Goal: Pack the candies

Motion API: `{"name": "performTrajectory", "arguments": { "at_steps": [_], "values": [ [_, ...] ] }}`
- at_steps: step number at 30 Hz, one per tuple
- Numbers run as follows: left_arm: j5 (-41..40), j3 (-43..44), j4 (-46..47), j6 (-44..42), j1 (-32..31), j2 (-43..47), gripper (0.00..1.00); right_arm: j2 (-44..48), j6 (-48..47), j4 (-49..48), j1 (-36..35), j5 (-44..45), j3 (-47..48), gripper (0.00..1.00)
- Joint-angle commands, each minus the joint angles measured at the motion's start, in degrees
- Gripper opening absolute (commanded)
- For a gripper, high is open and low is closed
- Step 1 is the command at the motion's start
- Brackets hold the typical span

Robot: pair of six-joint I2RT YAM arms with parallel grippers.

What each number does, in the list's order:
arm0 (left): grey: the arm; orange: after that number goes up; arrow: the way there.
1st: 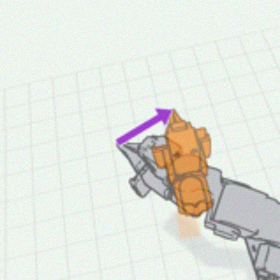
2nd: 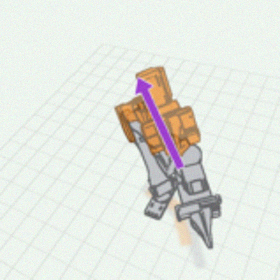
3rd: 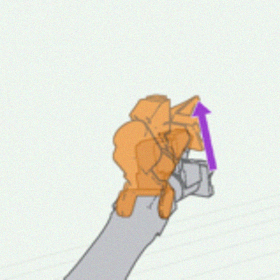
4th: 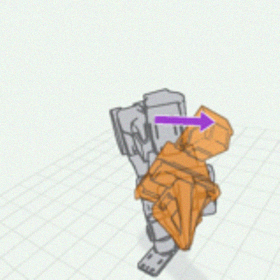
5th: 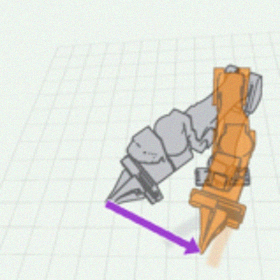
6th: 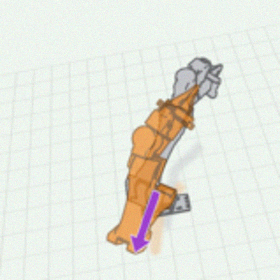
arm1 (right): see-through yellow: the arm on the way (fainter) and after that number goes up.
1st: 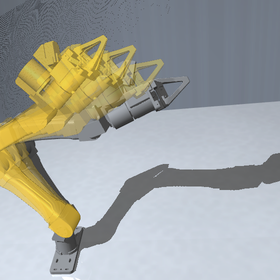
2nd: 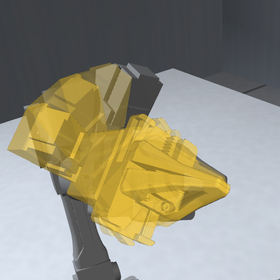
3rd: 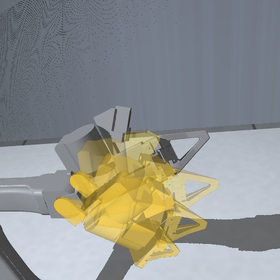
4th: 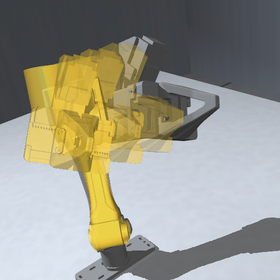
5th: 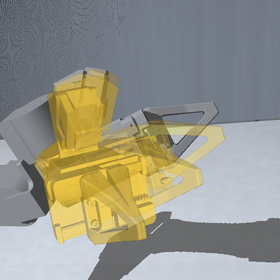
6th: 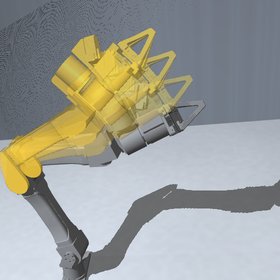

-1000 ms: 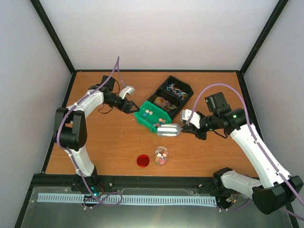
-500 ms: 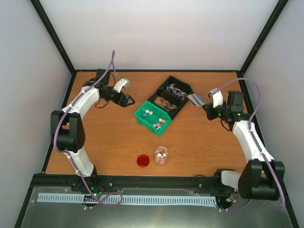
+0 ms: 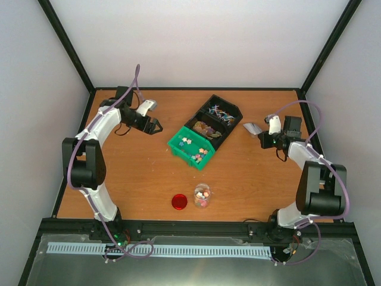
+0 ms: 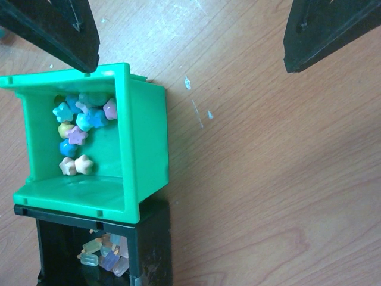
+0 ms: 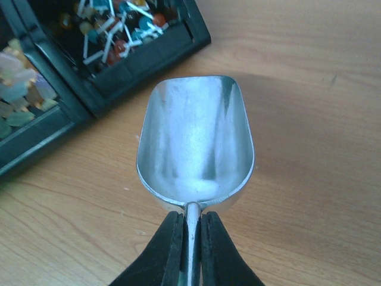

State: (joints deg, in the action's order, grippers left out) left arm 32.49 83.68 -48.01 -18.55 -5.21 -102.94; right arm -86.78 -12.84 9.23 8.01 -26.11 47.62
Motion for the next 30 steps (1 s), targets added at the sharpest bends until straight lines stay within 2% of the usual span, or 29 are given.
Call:
{"name": "performTrajectory", "arguments": {
  "at_steps": [1,8,13,19,25,30],
  "values": [
    [-1.93,0.82,-2.19,-2.38,0.69,0.10,0.86,-3.21,-3.61,-0.87,1.20,1.15,3.09,0.03],
    [-2.48,2.08,-3.13,-3.56,0.69,-1.08,0.86,-8.68,-8.45,3.37,3.10,-0.23,6.57,0.03],
    [-1.90,3.55,-3.10,-3.42,0.66,-2.79,0.86,-10.49,-10.90,5.60,3.23,0.01,7.38,0.11],
    [-1.43,5.61,-3.39,-3.17,0.68,-4.48,0.86,-12.09,-12.09,9.34,3.29,0.58,8.41,0.14],
    [-1.17,6.45,-4.06,-3.68,0.72,-4.67,0.86,-10.90,-11.58,10.98,3.30,-1.21,8.45,0.27],
    [-1.45,7.55,-5.84,-5.43,0.71,-3.54,0.87,-8.89,-12.08,12.54,3.25,-3.18,9.47,0.44]
  ]
}}
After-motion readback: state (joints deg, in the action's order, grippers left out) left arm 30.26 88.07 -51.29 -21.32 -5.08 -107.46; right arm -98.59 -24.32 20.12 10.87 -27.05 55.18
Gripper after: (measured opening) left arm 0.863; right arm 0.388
